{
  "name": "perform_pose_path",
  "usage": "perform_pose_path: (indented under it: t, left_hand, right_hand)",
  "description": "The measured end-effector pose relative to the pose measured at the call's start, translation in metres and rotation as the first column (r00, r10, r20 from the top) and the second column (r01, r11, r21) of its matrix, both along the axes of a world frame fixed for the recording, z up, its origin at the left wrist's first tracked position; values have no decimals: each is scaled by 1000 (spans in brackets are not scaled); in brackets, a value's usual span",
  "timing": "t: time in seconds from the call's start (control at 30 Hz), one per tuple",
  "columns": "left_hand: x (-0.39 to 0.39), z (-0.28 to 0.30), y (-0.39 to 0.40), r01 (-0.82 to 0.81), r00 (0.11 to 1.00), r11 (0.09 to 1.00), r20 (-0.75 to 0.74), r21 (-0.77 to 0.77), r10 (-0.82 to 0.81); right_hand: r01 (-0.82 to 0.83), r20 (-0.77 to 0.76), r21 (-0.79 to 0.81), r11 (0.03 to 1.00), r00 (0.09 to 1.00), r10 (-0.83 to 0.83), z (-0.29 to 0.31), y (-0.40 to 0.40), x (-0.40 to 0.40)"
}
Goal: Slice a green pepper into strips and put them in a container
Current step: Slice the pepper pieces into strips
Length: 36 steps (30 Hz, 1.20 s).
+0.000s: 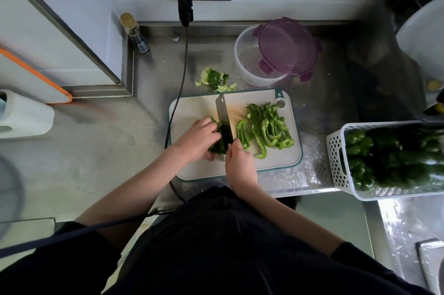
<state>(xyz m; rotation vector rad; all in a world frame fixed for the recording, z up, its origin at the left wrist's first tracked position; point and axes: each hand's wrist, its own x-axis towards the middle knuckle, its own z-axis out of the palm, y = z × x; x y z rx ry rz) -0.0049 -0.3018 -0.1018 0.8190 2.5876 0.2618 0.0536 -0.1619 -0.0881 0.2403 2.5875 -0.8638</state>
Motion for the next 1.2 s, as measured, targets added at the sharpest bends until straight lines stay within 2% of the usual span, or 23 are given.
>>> perform_pose_path:
  t: [0.43,0.53,0.8,0.87,0.93,1.07,1.2]
  left_hand:
    - [-5,-2,-4,-9,1000,999,27,-39,10]
    - [-2,-2,-12,12,1000,1000,-1,13,-12]
    - [7,-1,-16,75,987,988,-150,133,-54]
    - [8,-1,-16,74,982,982,-182,173,-42]
    - [9,-1,-17,73,980,981,-196,181,-37]
    - [9,-2,-18,84,975,983,-217,161,-48]
    - [9,-1,-19,66,970,984,-243,163,-25]
  right_hand:
    - [-105,24,100,989,994,103,2,-6,-29]
    - [-76,-7,145,987,997,78,3,16,-28]
    - [120,-241,-118,986,960,-146,17,64,-17]
    - [197,-296,-162,967,925,-238,24,76,-17]
    - [217,-303,-175,960,916,-262,29,88,-17]
    - [101,-171,-126,987,978,-122,25,96,-13]
    - [-65,-101,-111,992,993,54,15,77,-11]
